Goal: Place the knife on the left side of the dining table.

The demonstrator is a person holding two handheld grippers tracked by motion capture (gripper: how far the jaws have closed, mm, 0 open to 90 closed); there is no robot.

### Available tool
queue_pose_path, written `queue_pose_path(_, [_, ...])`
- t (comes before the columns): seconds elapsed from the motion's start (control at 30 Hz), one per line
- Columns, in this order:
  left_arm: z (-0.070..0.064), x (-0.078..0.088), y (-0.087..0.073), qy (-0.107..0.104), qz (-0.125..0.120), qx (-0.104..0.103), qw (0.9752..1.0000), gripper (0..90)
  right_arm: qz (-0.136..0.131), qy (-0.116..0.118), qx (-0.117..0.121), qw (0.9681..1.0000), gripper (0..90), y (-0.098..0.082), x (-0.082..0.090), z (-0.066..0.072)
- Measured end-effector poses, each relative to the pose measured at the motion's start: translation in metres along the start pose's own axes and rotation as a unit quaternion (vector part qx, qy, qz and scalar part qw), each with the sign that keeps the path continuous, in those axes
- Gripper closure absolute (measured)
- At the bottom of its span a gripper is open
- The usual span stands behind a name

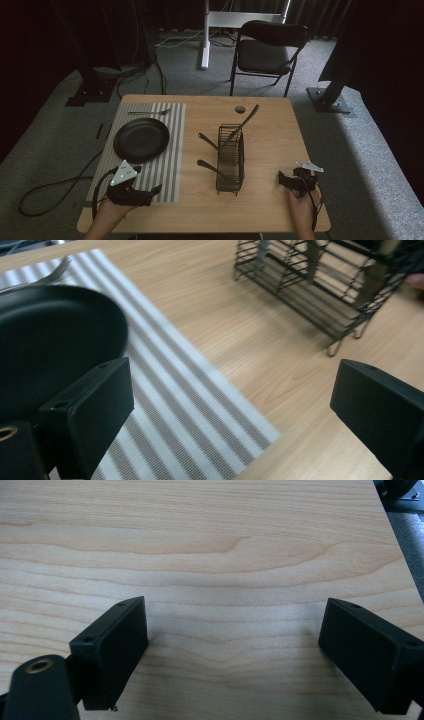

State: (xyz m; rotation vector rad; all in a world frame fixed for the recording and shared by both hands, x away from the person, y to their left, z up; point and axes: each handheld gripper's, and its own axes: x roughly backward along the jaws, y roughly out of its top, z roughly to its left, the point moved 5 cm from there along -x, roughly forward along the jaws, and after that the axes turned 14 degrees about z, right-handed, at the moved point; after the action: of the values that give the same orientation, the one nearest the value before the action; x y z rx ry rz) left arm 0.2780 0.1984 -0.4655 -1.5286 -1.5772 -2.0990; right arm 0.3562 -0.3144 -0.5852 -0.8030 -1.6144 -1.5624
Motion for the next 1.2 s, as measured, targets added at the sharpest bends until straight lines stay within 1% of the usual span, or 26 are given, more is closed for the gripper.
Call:
queue_pose_path(0.03, [-0.004, 0.0, 0.003, -0.003, 0.0, -0.006, 1.0, 4.0, 0.0, 0.0, 0.0, 1.0, 11.3, 0.0, 0.0, 0.0])
queue_pose_path(0.07, [-0.006, -0.001, 0.005, -0.005, 0.001, -0.008, 1.0, 4.0, 0.0, 0.0, 0.0, 1.0, 11.3, 0.0, 0.0, 0.0])
queue_pose_path(0.1, [-0.008, -0.002, 0.006, -0.015, 0.002, -0.011, 0.9998, 4.0, 0.0, 0.0, 0.0, 1.0, 11.3, 0.0, 0.0, 0.0])
queue_pose_path(0.13, [-0.009, -0.002, 0.008, -0.018, 0.0, -0.011, 0.9998, 4.0, 0.0, 0.0, 0.0, 1.0, 11.4, 0.0, 0.0, 0.0])
queue_pose_path(0.2, [-0.013, -0.003, 0.011, -0.023, 0.002, -0.019, 0.9996, 4.0, 0.0, 0.0, 0.0, 1.0, 11.3, 0.0, 0.0, 0.0])
queue_pose_path(0.27, [-0.017, -0.004, 0.014, -0.025, 0.0, -0.023, 0.9994, 4.0, 0.0, 0.0, 0.0, 1.0, 11.4, 0.0, 0.0, 0.0])
queue_pose_path(0.33, [-0.021, -0.005, 0.017, -0.02, 0.0, -0.03, 0.9994, 4.0, 0.0, 0.0, 0.001, 1.0, 11.4, 0.0, 0.0, 0.0])
queue_pose_path(0.4, [-0.023, -0.006, 0.018, -0.025, 0.002, -0.033, 0.9992, 4.0, 0.0, 0.0, 0.0, 1.0, 11.4, 0.0, 0.0, 0.0])
queue_pose_path(0.43, [-0.027, -0.006, 0.022, -0.023, -0.001, -0.037, 0.9991, 4.0, 0.0, 0.0, 0.001, 1.0, 11.3, 0.0, 0.0, 0.0])
queue_pose_path(0.57, [-0.035, -0.006, 0.03, -0.033, -0.001, -0.048, 0.9983, 4.0, 0.0, -0.001, 0.001, 1.0, 11.4, 0.0, 0.0, 0.0])
queue_pose_path(0.6, [-0.037, -0.006, 0.032, -0.032, -0.004, -0.049, 0.9982, 4.0, 0.0, 0.0, 0.001, 1.0, 11.4, 0.0, 0.0, 0.0])
queue_pose_path(0.63, [-0.04, -0.006, 0.035, -0.038, -0.004, -0.052, 0.9979, 4.0, 0.0, -0.001, 0.001, 1.0, 11.3, 0.0, 0.0, 0.0])
queue_pose_path(0.7, [-0.044, -0.007, 0.039, -0.041, -0.008, -0.055, 0.9976, 4.0, 0.0, 0.0, 0.001, 1.0, 11.3, 0.0, 0.0, 0.0])
queue_pose_path(0.73, [-0.046, -0.008, 0.041, -0.045, -0.006, -0.059, 0.9972, 4.0, 0.0, 0.0, 0.001, 1.0, 11.4, 0.0, 0.0, 0.0])
queue_pose_path(0.87, [-0.055, -0.011, 0.05, -0.056, -0.011, -0.065, 0.9963, 4.0, 0.0, 0.0, 0.001, 1.0, 11.3, 0.0, 0.0, 0.0])
queue_pose_path(0.93, [-0.059, -0.013, 0.053, -0.061, -0.008, -0.073, 0.9954, 4.1, 0.0, 0.0, 0.001, 1.0, 11.4, 0.0, 0.0, 0.0])
queue_pose_path(1.0, [-0.061, -0.013, 0.056, -0.062, -0.011, -0.074, 0.9953, 4.0, 0.0, 0.0, 0.001, 1.0, 11.4, 0.0, 0.0, 0.0])
queue_pose_path(1.03, [-0.064, -0.014, 0.06, -0.064, -0.011, -0.078, 0.9948, 4.0, 0.0, 0.0, 0.001, 1.0, 11.4, 0.0, 0.0, 0.0])
queue_pose_path(1.07, [-0.064, -0.013, 0.062, -0.062, -0.012, -0.079, 0.9949, 4.0, 0.0, 0.0, 0.001, 1.0, 11.4, 0.0, 0.0, 0.0])
queue_pose_path(1.1, [-0.066, -0.013, 0.064, -0.066, -0.012, -0.08, 0.9946, 4.0, 0.0, 0.0, 0.001, 1.0, 11.3, 0.0, 0.0, 0.0])
queue_pose_path(1.2, [-0.068, -0.013, 0.071, -0.067, -0.014, -0.082, 0.9943, 4.0, 0.0, 0.0, 0.001, 1.0, 11.4, 0.0, 0.0, 0.0])
